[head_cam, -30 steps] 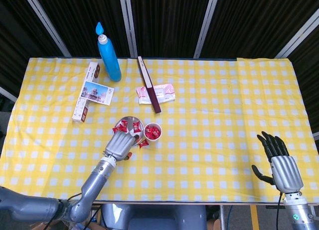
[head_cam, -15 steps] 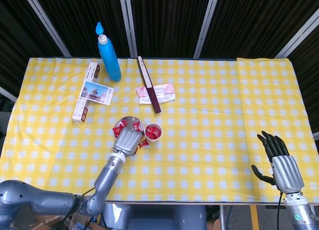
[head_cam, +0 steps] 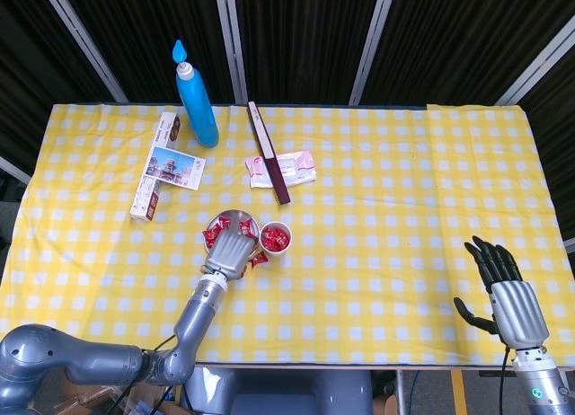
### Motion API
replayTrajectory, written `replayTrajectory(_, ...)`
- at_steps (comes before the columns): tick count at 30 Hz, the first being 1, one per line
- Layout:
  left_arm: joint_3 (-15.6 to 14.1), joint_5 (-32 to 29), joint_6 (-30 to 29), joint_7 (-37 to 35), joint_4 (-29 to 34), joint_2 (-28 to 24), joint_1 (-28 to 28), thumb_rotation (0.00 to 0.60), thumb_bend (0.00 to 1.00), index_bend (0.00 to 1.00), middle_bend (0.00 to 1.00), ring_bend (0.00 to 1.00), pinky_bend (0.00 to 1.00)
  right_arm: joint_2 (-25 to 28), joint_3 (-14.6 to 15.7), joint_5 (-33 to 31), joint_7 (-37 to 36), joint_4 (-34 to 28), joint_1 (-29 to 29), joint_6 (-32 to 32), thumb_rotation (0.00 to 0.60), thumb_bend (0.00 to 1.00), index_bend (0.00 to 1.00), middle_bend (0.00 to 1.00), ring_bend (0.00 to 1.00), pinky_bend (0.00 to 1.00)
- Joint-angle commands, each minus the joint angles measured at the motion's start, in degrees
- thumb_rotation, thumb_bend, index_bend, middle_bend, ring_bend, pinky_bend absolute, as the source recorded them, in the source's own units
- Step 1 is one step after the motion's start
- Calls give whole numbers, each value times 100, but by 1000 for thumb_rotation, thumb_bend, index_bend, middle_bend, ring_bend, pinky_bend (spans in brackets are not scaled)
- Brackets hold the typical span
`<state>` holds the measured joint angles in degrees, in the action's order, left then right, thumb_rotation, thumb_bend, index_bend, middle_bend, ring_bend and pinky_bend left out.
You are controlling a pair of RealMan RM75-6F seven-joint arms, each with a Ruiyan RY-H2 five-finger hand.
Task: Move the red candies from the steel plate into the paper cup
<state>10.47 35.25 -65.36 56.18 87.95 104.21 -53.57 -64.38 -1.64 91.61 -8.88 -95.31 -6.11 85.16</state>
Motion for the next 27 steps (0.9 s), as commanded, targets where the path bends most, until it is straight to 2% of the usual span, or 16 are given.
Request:
replayTrajectory(1, -3, 4, 2, -35, -53, 40, -9, 600, 366, 406, 966, 987, 1000, 1, 2, -1, -5, -4, 1, -2, 600, 387, 0, 0, 0, 0)
replayTrajectory(14, 11, 137, -4, -164, -178, 181, -54, 600, 367, 412, 966, 987, 1000, 10, 12, 7, -12, -23, 3, -3, 600, 388, 0, 0, 0, 0)
replayTrajectory(27, -23, 117, -1, -107, -25, 103, -76, 600, 367, 412, 964, 987, 1000, 12, 22, 24, -20, -30, 7, 4, 600, 387, 0, 0, 0, 0)
